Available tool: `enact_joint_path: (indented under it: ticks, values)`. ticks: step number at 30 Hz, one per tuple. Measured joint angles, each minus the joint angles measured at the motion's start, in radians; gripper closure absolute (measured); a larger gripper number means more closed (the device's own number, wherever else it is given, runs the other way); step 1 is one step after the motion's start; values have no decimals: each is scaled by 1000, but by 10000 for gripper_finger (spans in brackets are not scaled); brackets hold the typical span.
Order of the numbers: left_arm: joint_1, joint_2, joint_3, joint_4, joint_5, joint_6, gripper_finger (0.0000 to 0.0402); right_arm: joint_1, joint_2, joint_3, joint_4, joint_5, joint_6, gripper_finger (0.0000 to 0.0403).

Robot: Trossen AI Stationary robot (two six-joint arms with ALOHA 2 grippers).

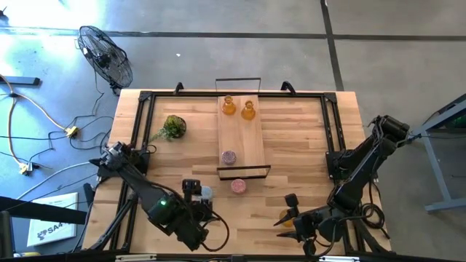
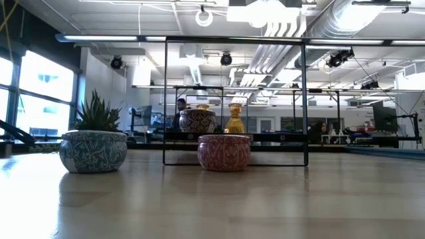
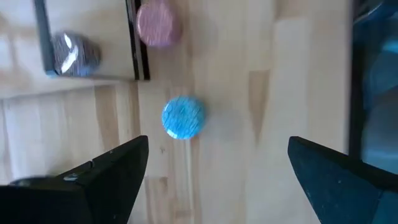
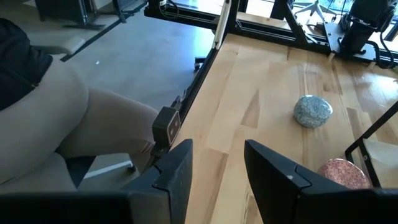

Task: Pick & Place candle stick holders
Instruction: Put the blue scented candle on the shelf

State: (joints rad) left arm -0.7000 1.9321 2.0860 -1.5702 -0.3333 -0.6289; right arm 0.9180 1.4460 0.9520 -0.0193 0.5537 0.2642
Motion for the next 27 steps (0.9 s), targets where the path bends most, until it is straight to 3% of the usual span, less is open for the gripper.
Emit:
enact_joint_path:
  ticks: [6,10,16,27]
  values:
    - [65,-39,-217,-3,101,53,26,0,0,0,1,0,-2,263]
    - [121,-79,-334,20,80,80,26,-2,0,0,1,0,-2,263]
    - [221,-222,-515,304,181,177,26,-2,0,0,0,-4,-10,263]
    - [276,-357,-795,552,242,135,26,-2,0,0,-9,-10,-2,263]
